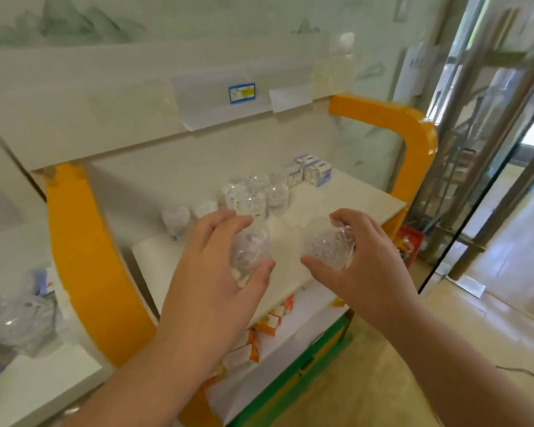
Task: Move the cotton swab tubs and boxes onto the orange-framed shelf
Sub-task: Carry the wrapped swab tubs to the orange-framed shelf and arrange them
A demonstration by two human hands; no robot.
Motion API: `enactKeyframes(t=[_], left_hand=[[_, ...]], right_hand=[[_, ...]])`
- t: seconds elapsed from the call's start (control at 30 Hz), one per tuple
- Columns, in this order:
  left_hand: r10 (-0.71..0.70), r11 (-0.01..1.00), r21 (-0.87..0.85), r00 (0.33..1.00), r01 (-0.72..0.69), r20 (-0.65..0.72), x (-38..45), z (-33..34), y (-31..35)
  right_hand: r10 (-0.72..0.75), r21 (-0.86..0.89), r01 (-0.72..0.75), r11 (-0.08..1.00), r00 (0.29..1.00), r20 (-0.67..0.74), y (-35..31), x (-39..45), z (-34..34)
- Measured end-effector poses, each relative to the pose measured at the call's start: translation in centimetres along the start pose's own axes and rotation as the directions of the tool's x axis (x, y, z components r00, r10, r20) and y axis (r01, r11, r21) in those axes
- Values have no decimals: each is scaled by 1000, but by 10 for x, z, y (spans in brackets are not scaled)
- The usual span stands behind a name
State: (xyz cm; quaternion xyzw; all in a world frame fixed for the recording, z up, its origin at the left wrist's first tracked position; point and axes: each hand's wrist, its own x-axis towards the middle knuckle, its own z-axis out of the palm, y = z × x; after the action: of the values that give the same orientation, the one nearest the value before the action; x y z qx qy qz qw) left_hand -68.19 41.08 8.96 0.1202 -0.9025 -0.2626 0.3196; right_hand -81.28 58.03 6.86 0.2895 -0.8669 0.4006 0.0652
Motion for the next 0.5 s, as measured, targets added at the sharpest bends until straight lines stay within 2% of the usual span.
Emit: enactKeyframes(t=[0.1,0.27,0.5], left_hand=[[-57,998,36,998,56,21,4,14,-3],[-155,985,71,987,157,-33,21,35,-15],[-294,932,169,942,319,-159,52,74,-44]], right_hand=[[-2,18,1,1000,998,61,17,21,11],[-24,33,19,999,987,157,43,67,30],[-195,92,176,980,936,293,79,128,56]])
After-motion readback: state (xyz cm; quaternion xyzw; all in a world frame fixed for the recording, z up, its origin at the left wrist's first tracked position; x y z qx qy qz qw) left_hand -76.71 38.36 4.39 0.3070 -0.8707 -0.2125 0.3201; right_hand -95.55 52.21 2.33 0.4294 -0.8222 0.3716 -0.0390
